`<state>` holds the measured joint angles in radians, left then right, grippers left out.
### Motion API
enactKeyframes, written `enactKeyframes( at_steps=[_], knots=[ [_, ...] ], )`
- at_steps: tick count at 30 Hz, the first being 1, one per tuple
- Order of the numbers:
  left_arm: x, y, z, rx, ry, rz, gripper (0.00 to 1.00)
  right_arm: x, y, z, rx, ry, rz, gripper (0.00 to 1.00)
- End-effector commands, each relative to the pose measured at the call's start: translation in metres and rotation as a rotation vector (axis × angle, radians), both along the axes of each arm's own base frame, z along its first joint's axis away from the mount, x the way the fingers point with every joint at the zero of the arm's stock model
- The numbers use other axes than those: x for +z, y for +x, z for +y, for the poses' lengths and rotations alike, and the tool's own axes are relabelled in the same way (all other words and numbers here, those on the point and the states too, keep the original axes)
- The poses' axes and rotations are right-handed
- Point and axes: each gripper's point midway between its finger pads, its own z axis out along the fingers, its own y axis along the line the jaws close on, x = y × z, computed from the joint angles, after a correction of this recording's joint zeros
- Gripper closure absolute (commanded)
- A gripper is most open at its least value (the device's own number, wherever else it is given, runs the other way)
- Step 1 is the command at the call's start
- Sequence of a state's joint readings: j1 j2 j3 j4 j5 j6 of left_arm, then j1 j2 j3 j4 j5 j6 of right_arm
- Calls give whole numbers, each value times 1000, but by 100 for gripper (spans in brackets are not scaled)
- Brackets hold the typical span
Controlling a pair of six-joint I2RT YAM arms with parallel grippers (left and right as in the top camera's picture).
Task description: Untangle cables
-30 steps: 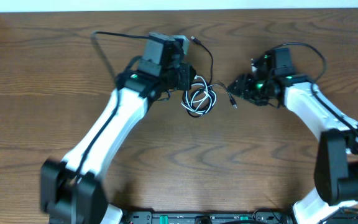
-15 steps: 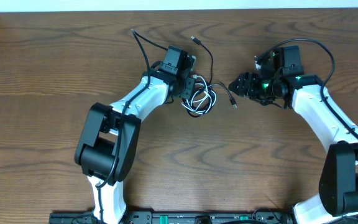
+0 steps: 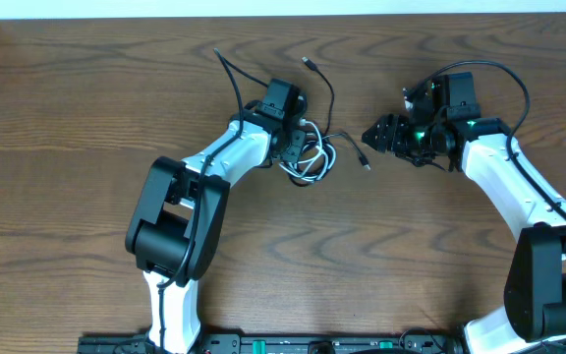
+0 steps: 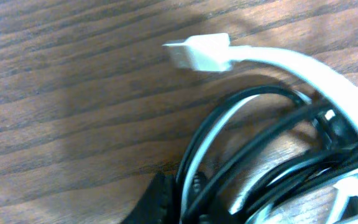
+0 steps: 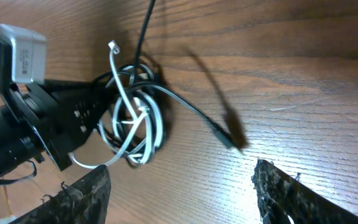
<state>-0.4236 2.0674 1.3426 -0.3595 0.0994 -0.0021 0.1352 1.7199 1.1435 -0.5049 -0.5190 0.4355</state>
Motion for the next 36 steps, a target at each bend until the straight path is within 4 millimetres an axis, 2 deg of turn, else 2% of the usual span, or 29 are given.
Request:
enactKeyframes(
  at_steps=[1, 4, 6, 11, 14, 17, 24, 29, 33, 36],
  knots=[
    [-17, -15, -3, -15, 29, 61, 93, 4, 0, 1, 15, -8, -22, 30],
    [35, -19, -22, 15, -87, 21, 93, 7, 1, 5, 26, 1, -35, 33],
    [71, -19, -31, 35, -169, -21, 93, 13, 3, 15, 55, 37, -60, 33],
    [154, -25, -34, 114, -324, -119, 93, 32, 5, 42, 154, 137, -144, 33],
    [179, -33, -31, 133, -359, -143, 93, 38, 4, 54, 189, 163, -166, 33],
    [190, -39, -32, 120, -385, -145, 93, 40, 1, 64, 203, 172, -167, 34],
    [191, -39, -33, 138, -398, -139, 92, 44, -6, 92, 221, 194, -164, 34],
    [194, -35, -34, 167, -424, -143, 92, 21, -3, 96, 41, 75, -81, 38],
    [197, -33, -36, 200, -452, -141, 93, 3, -3, 101, -41, 17, -46, 39],
    [208, -35, -34, 209, -473, -157, 93, -15, -1, 86, -121, -72, -17, 39]
  ],
)
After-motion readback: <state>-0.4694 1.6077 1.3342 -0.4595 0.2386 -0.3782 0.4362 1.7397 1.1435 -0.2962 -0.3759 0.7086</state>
